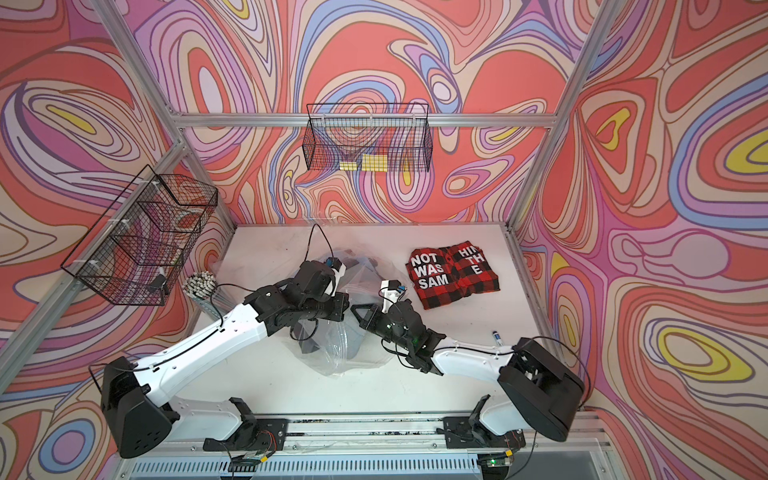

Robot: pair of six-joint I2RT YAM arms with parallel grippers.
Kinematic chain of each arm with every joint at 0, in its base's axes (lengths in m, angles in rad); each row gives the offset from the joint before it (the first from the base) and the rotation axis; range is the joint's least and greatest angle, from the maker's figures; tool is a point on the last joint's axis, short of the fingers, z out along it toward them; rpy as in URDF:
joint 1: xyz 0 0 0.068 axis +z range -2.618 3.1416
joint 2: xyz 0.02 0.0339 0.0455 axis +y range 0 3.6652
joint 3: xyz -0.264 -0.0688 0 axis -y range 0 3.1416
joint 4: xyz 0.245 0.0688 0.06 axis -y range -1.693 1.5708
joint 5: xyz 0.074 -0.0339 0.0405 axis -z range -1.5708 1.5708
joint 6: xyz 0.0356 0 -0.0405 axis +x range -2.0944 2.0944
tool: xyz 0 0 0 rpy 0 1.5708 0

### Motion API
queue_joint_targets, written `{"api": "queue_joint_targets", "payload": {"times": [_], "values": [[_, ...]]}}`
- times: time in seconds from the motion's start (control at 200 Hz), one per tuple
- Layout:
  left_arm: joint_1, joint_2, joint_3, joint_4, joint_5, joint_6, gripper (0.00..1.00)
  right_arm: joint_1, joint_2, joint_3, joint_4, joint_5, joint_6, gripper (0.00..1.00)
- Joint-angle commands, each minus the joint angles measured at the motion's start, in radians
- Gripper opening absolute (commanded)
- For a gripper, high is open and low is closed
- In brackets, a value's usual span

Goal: Take the shirt out of the vacuum bag
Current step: Take out the shirt from the vacuum bag.

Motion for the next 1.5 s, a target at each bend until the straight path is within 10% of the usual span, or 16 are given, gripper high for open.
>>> {"api": "queue_joint_targets", "payload": {"times": [0.0,0.431,1.192,1.407,1.497], "values": [[0.01,-0.007,-0.002,0.005,-0.005,0.004,0.0,0.006,-0.097,-0.014,-0.122,0.032,-0.037,0.0],[0.027,0.007,-0.005,0.016,0.015,0.001,0.0,0.009,-0.492,0.019,-0.519,0.056,-0.059,0.0],[0.03,0.023,0.012,-0.014,0.055,0.021,0.0,0.021,-0.378,-0.052,-0.386,-0.061,-0.031,0.0],[0.03,0.033,0.026,-0.027,0.066,0.031,0.0,0.022,-0.415,-0.053,-0.471,-0.092,-0.037,0.21],[0.03,0.031,0.024,-0.028,0.068,0.031,0.0,0.022,-0.445,-0.064,-0.51,-0.09,-0.036,0.44]]}}
